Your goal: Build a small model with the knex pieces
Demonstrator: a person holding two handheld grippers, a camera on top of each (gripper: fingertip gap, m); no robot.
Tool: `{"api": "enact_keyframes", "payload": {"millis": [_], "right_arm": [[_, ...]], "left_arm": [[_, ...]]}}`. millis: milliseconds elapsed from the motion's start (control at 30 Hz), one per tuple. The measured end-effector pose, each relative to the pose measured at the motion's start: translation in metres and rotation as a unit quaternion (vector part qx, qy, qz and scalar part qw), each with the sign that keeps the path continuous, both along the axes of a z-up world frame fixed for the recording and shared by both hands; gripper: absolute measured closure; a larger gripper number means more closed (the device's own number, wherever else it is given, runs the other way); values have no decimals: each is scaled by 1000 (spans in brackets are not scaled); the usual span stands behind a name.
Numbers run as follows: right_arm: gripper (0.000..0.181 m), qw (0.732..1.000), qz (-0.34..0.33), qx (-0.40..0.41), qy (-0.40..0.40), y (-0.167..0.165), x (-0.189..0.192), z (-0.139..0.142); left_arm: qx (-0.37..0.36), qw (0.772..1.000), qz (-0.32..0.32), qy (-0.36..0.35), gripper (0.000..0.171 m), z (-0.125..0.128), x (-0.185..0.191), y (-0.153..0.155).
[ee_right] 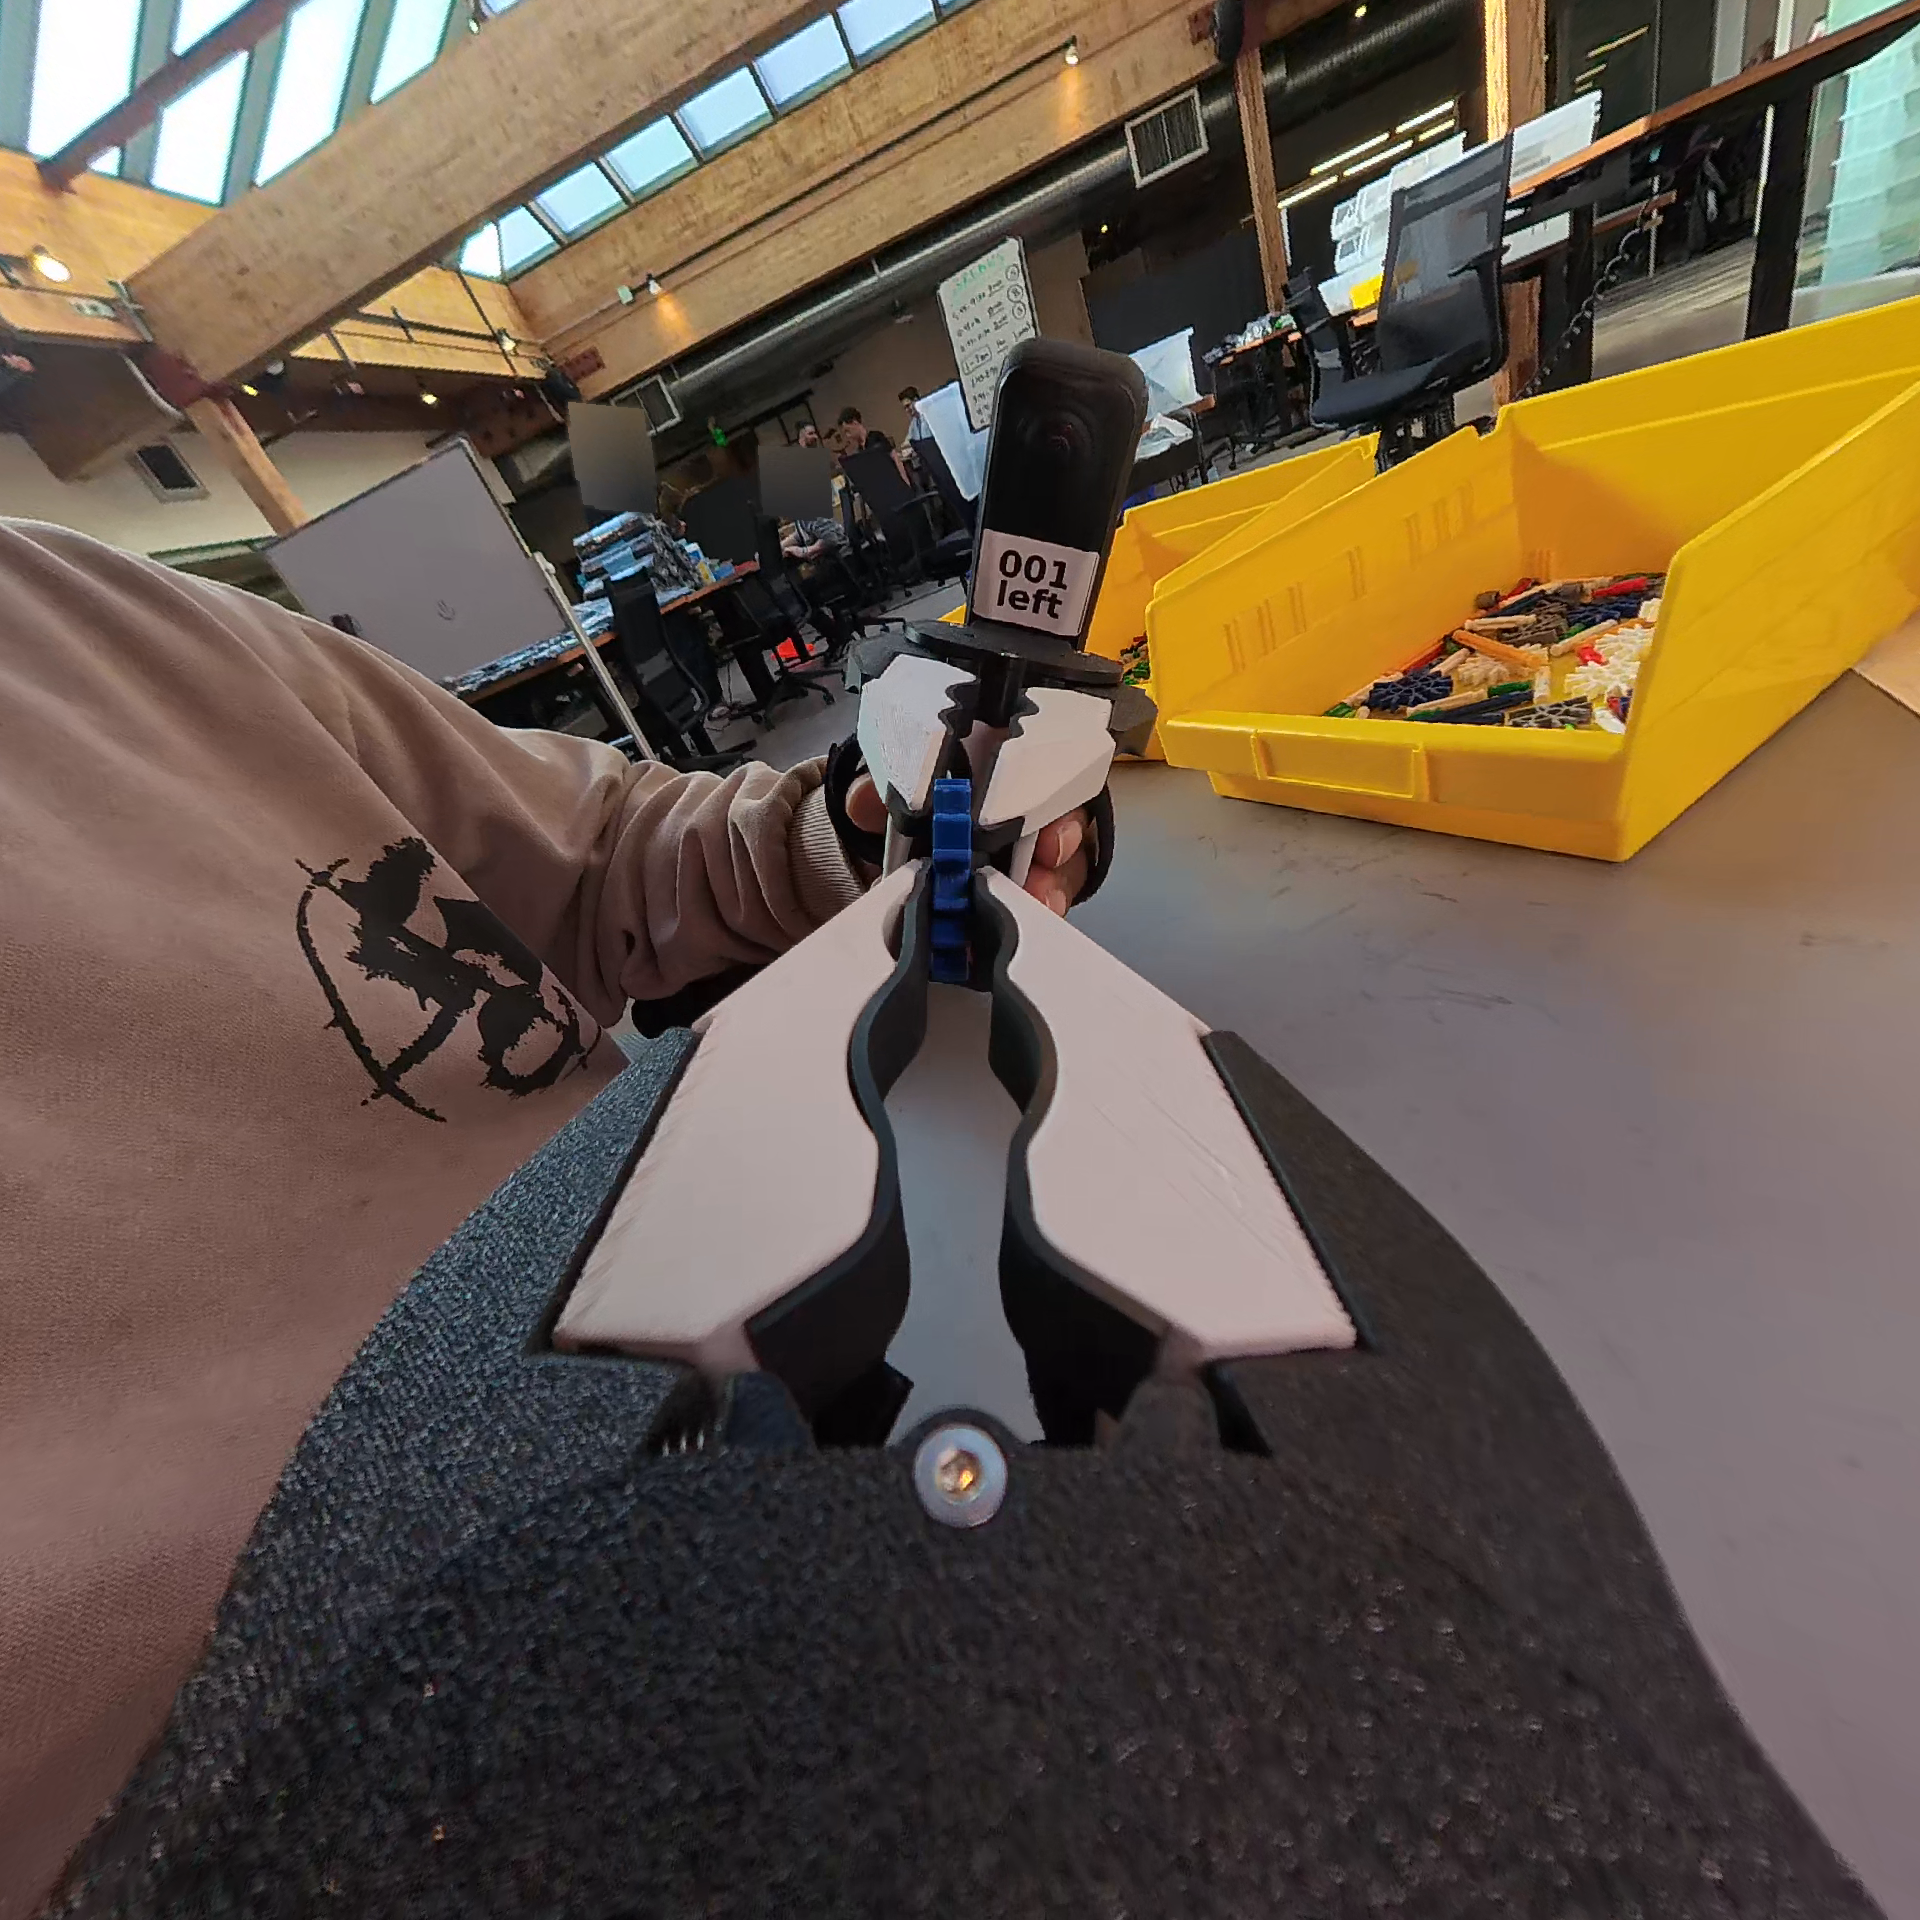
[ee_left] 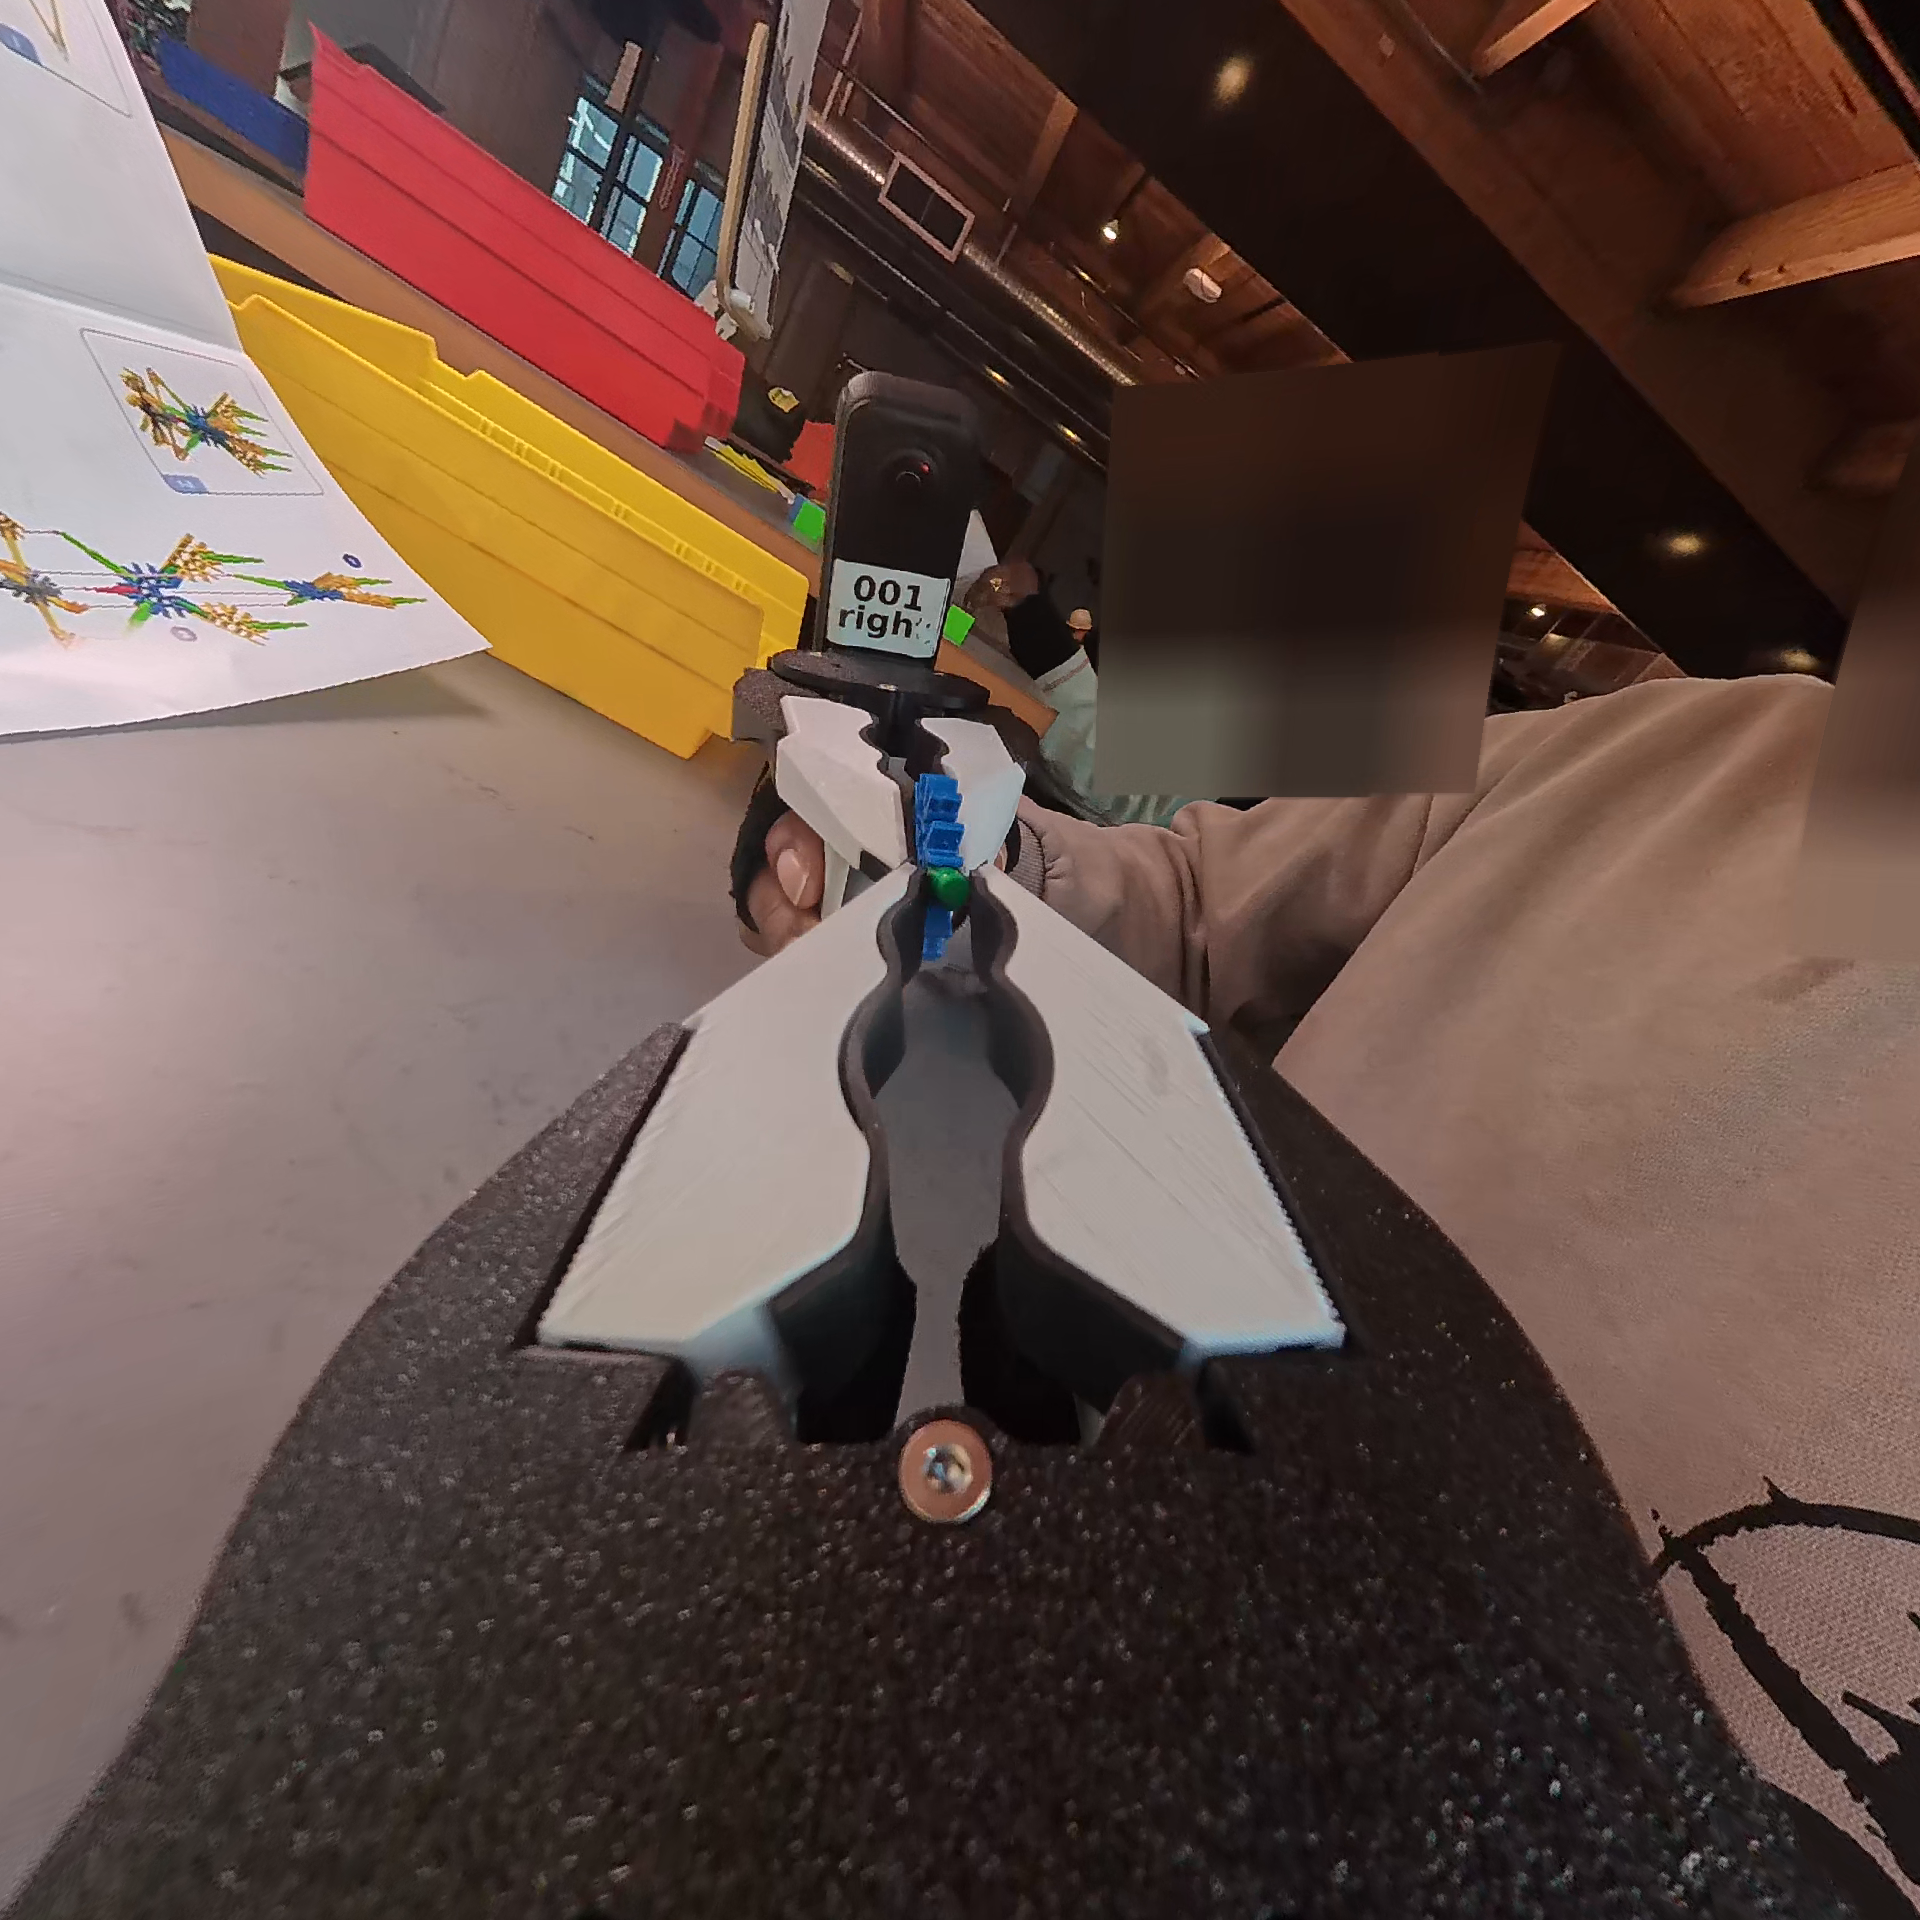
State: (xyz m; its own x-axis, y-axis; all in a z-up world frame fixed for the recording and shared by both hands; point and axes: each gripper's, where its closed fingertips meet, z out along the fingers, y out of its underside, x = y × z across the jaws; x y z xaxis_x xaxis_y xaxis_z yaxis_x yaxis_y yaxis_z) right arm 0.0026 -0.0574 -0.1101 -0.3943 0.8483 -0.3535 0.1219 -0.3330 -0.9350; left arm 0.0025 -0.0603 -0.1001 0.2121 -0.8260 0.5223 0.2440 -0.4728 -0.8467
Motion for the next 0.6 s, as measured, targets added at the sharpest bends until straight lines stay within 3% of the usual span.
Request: {"api": "enact_keyframes", "payload": {"millis": [333,500,600], "right_arm": [[178,999,-18,26,-25,5,-2,-7],[178,996,-40,62,-57,11,-3,-17],[178,995,-30,75,-61,7,-1,-16]], "left_arm": [[-8,1000,22,12,166,-7,-3,7],[45,992,68,96,166,-18,-4,12],[64,989,58,117,166,-16,-1,7]]}}
